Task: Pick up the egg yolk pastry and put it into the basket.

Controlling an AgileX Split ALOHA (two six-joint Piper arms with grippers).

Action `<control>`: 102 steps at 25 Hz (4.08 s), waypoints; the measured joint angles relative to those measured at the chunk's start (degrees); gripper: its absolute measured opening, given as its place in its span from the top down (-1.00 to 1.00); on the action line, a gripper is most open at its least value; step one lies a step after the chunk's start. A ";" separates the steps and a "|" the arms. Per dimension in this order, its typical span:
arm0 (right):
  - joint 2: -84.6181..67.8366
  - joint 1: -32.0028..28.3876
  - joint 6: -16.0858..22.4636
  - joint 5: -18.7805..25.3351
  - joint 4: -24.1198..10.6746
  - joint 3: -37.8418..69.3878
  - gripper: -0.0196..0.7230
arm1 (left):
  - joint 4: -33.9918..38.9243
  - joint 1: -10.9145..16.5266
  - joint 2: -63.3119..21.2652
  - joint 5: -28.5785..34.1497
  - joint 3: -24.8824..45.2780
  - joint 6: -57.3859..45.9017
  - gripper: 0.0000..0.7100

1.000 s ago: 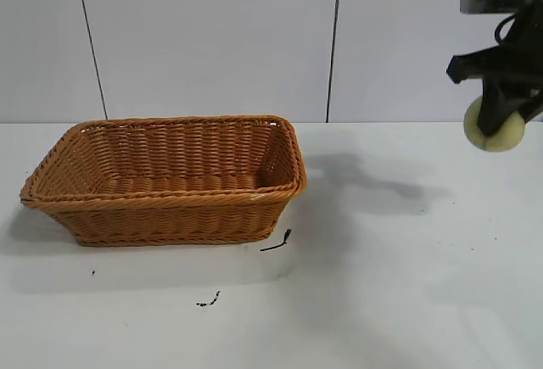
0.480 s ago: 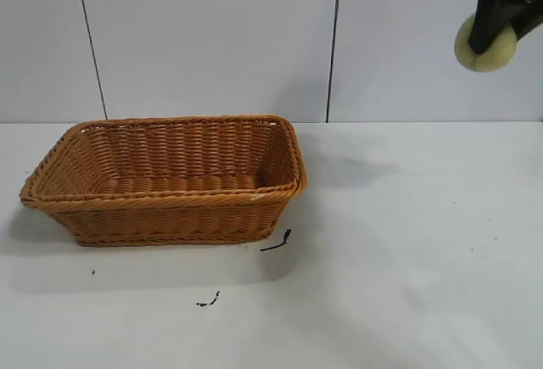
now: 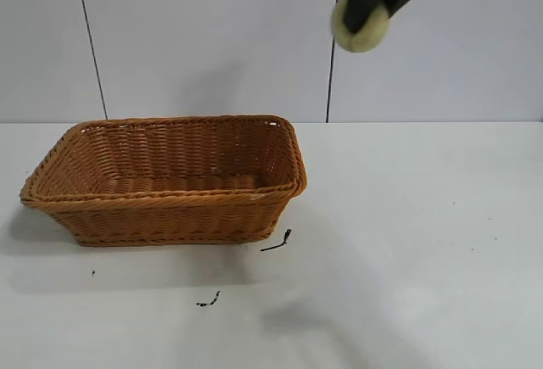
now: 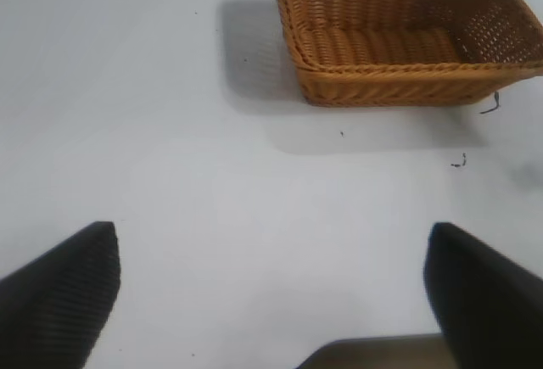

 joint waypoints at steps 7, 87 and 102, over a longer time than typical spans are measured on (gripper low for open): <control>9.51 9.50 0.45 -0.83 -0.21 -7.49 0.48 | 0.00 0.00 0.00 0.00 0.00 0.00 -0.96; -38.49 -22.55 0.10 8.29 -5.15 43.92 -0.76 | 0.00 0.00 0.00 0.00 0.00 0.00 -0.96; -93.00 -22.55 -2.94 0.24 -3.39 74.08 -0.76 | 0.00 0.00 0.00 0.00 0.00 0.00 -0.96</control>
